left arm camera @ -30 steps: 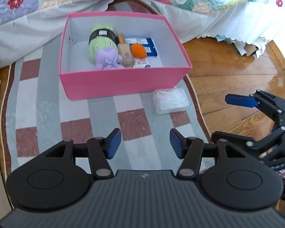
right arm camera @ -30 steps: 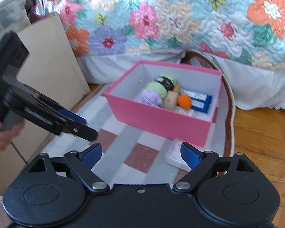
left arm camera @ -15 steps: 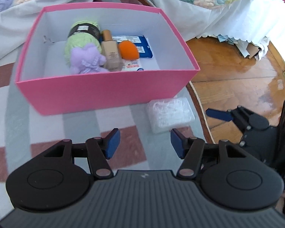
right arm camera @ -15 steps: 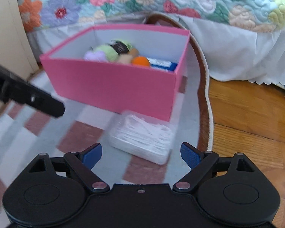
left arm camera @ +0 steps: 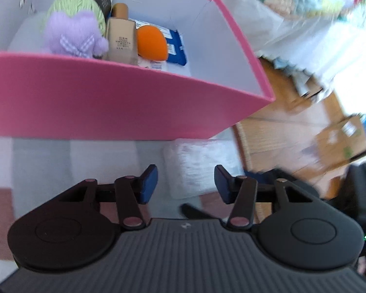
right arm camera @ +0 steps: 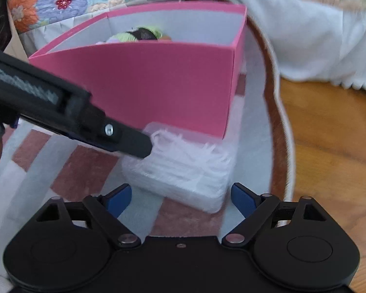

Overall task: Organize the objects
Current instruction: 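Close the left tool on the floss pick box and lift it, then carry the floss pick box with the left tool into the pink box and release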

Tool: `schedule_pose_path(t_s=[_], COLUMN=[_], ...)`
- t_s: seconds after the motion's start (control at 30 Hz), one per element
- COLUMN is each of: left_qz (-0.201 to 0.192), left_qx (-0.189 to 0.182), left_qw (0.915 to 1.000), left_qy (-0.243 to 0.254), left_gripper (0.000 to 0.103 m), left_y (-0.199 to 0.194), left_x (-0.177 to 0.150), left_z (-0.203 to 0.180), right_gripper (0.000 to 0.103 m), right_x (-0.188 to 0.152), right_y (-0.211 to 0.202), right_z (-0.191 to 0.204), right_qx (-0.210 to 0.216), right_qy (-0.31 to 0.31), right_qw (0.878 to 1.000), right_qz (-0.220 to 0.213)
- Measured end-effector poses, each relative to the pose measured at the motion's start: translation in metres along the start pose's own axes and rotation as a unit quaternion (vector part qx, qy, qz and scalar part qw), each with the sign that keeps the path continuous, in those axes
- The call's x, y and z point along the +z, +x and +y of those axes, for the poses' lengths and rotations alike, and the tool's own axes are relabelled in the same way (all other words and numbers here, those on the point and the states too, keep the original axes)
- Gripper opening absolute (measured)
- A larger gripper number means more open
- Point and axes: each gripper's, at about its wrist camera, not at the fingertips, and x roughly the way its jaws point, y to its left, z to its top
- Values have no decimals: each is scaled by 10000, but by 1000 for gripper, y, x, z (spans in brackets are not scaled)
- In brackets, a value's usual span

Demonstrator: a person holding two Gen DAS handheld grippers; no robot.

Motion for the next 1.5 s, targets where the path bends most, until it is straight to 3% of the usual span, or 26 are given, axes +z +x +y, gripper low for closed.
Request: schedule_pose_path(t_s=[0.13, 0.27, 0.43, 0.5, 0.6, 0.77, 0.87, 0.97, 1.4, 1.5], left_qz=[0, 82, 425, 359, 116, 37, -37, -1, 64, -28], left_qx=[80, 27, -128, -84, 296, -11, 14, -5, 339, 291], left_qw=[10000, 10000, 9982, 9982, 9980, 9947, 9958, 9965, 9993, 9996], left_qy=[-11, -18, -408, -469, -550, -1031, -915, -833, -111, 19], left_gripper=[46, 44, 44, 44, 44, 45, 45, 43, 44, 44], left_y=[3, 3, -6, -10, -12, -5, -1, 2, -49, -71], left_x=[-4, -7, -24, -31, -31, -24, -21, -22, -48, -50], left_z=[2, 5, 9, 12, 21, 40, 36, 30, 3, -3], right_gripper=[90, 90, 90, 88, 88, 84, 77, 71, 71, 71], right_x=[0, -1, -3, -4, -1, -6, -4, -5, -5, -4], right_y=[-8, -7, -12, -14, -7, -7, -7, -8, -33, -50], right_z=[2, 6, 8, 12, 11, 7, -2, 3, 51, 67], right_qx=[521, 495, 591, 653, 435, 512, 767, 686, 419, 276], right_qy=[83, 30, 19, -191, -230, -280, 29, -116, -832, -982], right_qw=[9986, 9988, 9981, 9975, 9986, 9983, 9971, 9976, 9954, 9948], right_qz=[-61, 6, 157, 180, 177, 64, -6, -22, 227, 49])
